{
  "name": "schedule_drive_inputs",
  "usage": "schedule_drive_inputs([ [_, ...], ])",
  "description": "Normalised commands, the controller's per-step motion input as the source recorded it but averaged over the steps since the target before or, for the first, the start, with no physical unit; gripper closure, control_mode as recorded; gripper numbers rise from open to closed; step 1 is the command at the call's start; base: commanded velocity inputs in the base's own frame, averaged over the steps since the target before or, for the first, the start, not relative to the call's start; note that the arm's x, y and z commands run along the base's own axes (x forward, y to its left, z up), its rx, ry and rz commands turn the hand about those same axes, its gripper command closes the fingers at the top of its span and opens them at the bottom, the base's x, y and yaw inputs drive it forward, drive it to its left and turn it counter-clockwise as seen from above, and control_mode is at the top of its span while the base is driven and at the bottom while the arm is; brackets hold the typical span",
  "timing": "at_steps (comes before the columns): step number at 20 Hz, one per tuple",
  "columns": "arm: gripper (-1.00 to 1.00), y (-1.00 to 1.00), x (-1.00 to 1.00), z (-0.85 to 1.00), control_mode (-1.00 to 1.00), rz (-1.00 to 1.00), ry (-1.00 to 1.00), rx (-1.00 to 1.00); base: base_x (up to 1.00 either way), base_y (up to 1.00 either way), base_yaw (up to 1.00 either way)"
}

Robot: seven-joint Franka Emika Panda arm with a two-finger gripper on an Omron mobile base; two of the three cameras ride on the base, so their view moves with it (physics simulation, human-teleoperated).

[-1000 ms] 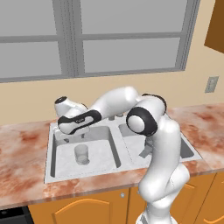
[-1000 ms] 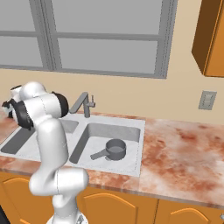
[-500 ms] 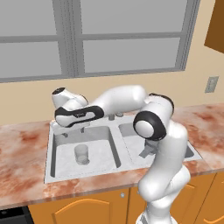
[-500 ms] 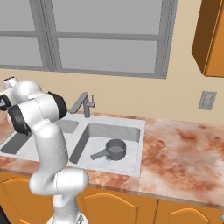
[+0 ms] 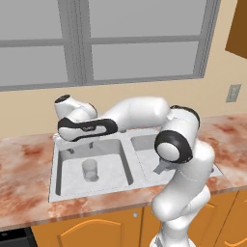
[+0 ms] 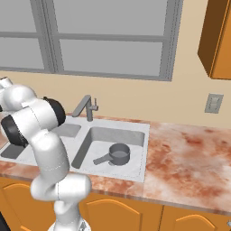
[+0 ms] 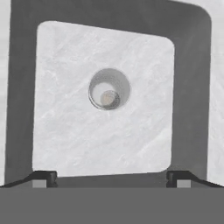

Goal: Move any existing items from the left basin to the right basin for drying. Then move the glass cup from the counter to the left basin of the sink for washing.

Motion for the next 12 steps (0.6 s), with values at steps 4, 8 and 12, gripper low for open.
schedule_drive_inputs([
  [4, -1.0, 0.01, -0.36, 0.11, -1.0, -0.02, 0.01, 0.0, 0.0, 0.0, 0.0],
  [8, -1.0, 0.04, -0.3, 0.1, -1.0, -0.02, 0.03, 0.0, 0.0, 0.0, 0.0],
  [12, -1.0, 0.03, -0.3, 0.07, -1.0, -0.02, 0.03, 0.0, 0.0, 0.0, 0.0],
])
